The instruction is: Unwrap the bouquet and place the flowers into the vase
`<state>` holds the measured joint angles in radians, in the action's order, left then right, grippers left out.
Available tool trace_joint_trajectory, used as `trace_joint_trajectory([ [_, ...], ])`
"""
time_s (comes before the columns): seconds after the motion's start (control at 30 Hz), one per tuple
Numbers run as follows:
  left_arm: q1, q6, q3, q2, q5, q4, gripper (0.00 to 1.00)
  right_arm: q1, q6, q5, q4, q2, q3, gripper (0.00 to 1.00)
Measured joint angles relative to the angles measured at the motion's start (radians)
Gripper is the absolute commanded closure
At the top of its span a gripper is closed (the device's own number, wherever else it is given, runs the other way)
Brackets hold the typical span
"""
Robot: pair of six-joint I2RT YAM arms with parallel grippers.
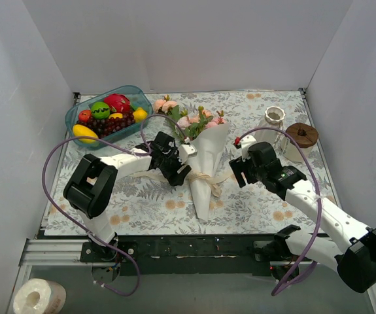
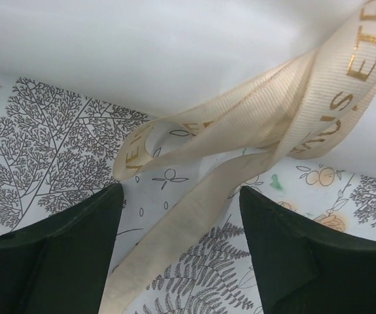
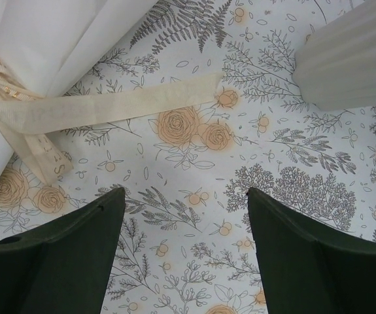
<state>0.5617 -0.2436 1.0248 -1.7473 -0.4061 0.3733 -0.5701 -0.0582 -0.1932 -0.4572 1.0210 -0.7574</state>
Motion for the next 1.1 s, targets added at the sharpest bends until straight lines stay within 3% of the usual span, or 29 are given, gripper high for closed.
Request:
trace_joint_trajectory([
  [0.03,0.001,0.002,-0.007,0.001,0.006,-0.012,0.66,0.0,0.0,0.003,0.005,-0.001,0.006,0.18],
  [0.17,0.001,0.006,-0.056,0.027,0.044,-0.056,1.0,0.0,-0.022,0.028,0.068,-0.004,0.053,0.17],
  [0.3,0.001,0.0,-0.08,0.048,0.101,-0.069,1.0,0.0,-0.097,0.072,0.127,0.005,0.107,0.15],
  [0.53,-0.024,-0.035,-0.075,0.049,0.18,-0.081,1.0,-0.022,-0.25,0.086,0.179,0.166,0.109,0.15],
  [0.9,-0.053,-0.071,-0.043,0.049,0.222,-0.062,1.0,-0.106,-0.419,0.224,0.485,0.188,0.259,0.22],
  [1.1,-0.053,-0.079,-0.043,0.049,0.224,-0.057,1.0,-0.119,-0.446,0.284,0.615,0.295,0.258,0.23],
])
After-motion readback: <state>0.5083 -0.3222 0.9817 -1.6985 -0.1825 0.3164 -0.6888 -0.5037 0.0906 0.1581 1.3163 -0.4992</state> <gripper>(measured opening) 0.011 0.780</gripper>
